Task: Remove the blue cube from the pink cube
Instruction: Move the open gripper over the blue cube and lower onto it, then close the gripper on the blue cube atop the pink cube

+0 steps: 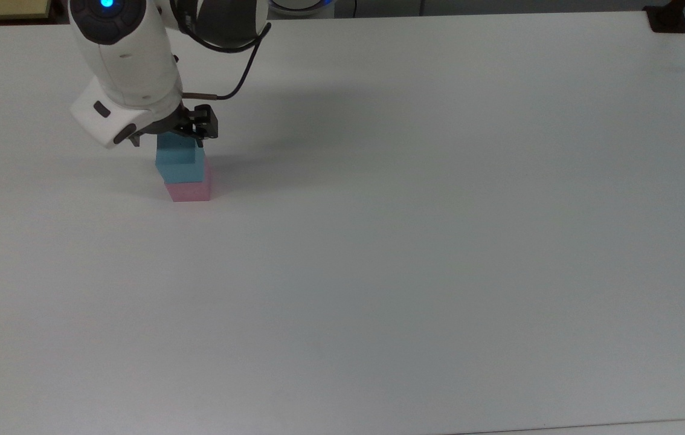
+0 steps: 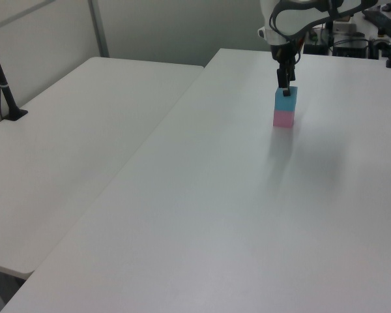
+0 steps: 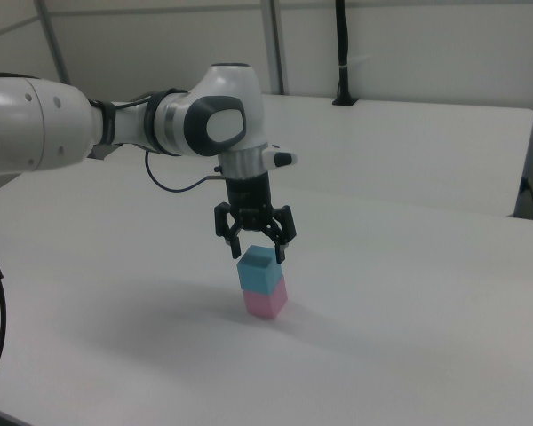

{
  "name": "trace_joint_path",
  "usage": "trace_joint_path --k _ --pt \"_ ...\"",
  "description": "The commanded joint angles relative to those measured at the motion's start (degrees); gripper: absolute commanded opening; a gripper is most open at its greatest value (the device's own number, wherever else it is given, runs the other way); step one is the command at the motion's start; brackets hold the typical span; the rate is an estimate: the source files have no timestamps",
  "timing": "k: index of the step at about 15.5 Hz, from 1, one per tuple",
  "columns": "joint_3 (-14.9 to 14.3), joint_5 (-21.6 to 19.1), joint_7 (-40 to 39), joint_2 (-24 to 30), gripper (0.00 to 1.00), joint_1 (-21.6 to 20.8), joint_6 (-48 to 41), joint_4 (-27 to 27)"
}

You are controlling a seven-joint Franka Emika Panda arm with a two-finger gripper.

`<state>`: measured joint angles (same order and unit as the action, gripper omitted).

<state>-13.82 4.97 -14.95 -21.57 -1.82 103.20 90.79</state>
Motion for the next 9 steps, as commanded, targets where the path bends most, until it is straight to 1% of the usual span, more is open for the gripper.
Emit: trace_joint_path --k 1,4,5,6,8,9 --pt "-0.2 0.5 -0.2 0.2 1.00 -1.2 2.0 2.0" --pt "-0.2 0.4 -0.2 0.0 0.99 -1.2 3.1 2.7" --pt "-0.2 0.7 -0.2 0.0 0.88 -1.2 3.8 3.2" --pt "-0.2 0.9 -0.3 0.0 0.75 -1.2 4.5 3.9" --pt "-0.2 0.9 -1.2 0.0 0.33 -1.1 4.8 3.9" --pt "-0.2 0.9 -1.7 0.2 0.18 -1.1 4.3 3.7"
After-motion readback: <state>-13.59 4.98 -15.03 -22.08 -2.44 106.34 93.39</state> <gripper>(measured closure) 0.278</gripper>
